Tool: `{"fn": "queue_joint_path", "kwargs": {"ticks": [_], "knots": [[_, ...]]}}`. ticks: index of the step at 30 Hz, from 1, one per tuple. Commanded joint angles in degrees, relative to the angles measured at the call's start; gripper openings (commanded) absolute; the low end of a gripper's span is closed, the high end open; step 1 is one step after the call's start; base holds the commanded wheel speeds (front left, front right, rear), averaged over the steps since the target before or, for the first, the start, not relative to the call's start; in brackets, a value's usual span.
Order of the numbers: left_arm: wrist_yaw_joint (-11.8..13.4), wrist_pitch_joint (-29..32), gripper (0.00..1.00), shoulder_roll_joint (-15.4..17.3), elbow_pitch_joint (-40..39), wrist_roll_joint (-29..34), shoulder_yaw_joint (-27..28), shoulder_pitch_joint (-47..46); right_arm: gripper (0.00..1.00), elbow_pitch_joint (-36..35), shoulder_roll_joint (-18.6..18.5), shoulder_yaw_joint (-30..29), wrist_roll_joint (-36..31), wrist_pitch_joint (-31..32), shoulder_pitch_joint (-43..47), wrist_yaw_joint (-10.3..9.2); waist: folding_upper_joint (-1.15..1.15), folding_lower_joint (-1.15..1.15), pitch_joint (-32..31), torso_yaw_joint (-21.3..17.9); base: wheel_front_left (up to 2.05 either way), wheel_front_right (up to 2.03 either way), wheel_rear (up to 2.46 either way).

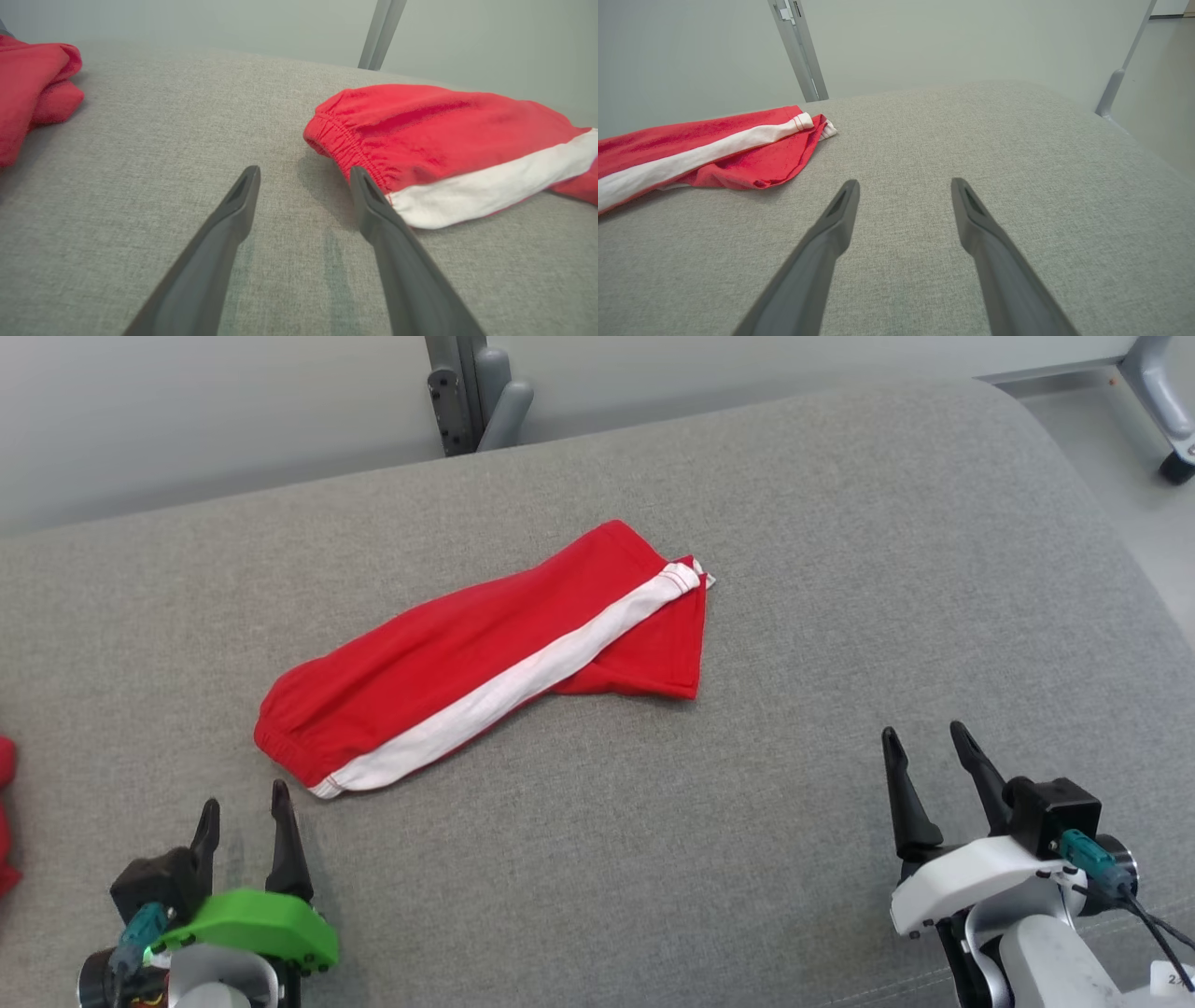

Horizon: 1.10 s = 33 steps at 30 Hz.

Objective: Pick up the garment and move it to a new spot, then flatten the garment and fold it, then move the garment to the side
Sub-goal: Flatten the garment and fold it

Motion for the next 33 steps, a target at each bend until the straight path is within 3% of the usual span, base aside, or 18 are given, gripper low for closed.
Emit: {"fn": "queue_joint_path", "kwargs": {"ticks": [1,6,10,20,33], "knots": [[0.1,0.0,1.0,0.1,-2.7,0.3,0.5,2.9,1.0,-0.6,0.3,-0.1,-0.3,-0.2,1.5,-0.07,0.0,0.0,-4.6,0.2,0.0,0.0,0.0],[-0.4,0.0,1.0,-0.4,-8.7,-0.4,-1.8,9.9,1.0,-1.7,0.8,-0.8,-0.1,-0.2,3.5,-0.06,0.0,0.0,-6.7,1.5,0.0,0.0,0.0],[1.1,0.0,1.0,-0.2,-11.7,-1.4,-5.6,13.2,1.0,-2.2,1.2,-1.1,-0.3,-0.2,4.2,-0.06,0.0,0.0,-6.8,2.4,0.0,0.0,0.0],[3.3,0.0,1.0,-0.2,-14.0,-1.4,-9.1,10.8,1.0,-2.8,1.3,-0.3,-0.8,-0.2,2.3,-0.06,0.0,0.0,-4.2,3.5,0.0,0.0,0.0],[0.0,0.0,1.0,-0.2,-6.2,-10.4,-14.4,0.8,1.0,-3.4,0.3,3.7,-0.6,-0.2,-4.3,-0.06,0.0,0.0,5.0,5.4,0.0,0.0,0.0]]}}
